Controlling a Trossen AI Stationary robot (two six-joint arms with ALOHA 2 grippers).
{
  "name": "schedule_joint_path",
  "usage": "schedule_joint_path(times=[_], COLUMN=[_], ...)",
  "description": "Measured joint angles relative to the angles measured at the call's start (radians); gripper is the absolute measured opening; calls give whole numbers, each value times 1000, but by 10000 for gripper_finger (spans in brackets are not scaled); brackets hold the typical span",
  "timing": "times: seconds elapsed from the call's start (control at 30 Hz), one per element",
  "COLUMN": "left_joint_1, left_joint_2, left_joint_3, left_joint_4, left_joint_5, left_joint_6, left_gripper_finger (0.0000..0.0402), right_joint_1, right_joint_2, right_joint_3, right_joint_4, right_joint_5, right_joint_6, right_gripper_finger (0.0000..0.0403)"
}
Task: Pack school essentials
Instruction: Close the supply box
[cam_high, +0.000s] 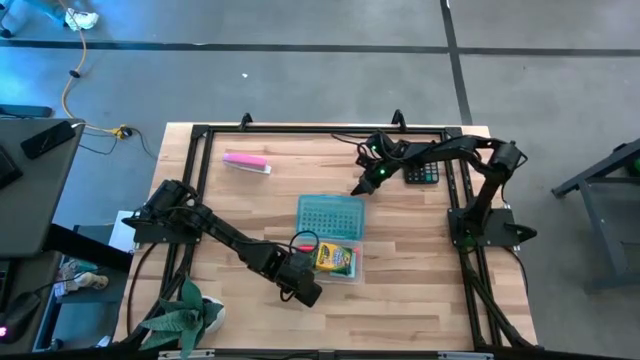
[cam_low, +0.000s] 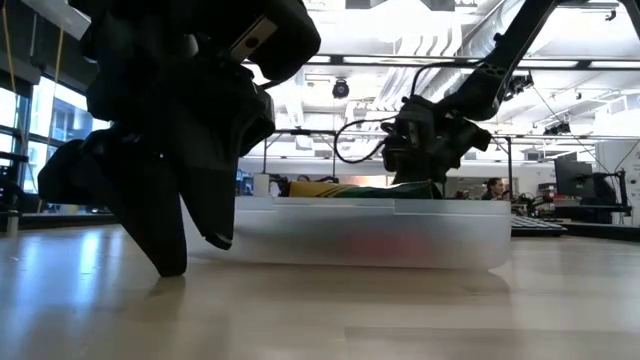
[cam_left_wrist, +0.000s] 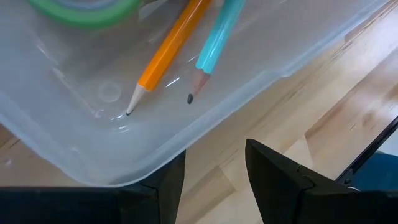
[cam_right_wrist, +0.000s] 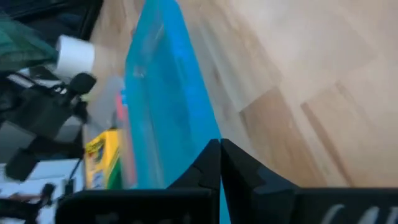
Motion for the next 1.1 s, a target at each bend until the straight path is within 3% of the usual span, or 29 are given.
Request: schedule_joint_path(times=[0.2, 0.87, 1.1], left_joint_1=[0, 1, 1], left_joint_2=[1, 1, 1], left_joint_3=[0, 0, 0], left_joint_4=[3, 6, 5], left_joint_5=[0, 0, 0], left_joint_6=[0, 0, 0], left_gripper_finger=[156, 156, 156], right_joint_1=[-13, 47, 47], right_joint_2=[11, 52, 1], right_joint_3=[0, 0, 0], right_joint_4=[-4, -56, -57], right_joint_5=[80, -31, -79], right_joint_6=[-59, -114, -95], right_gripper_finger=[0, 0, 0])
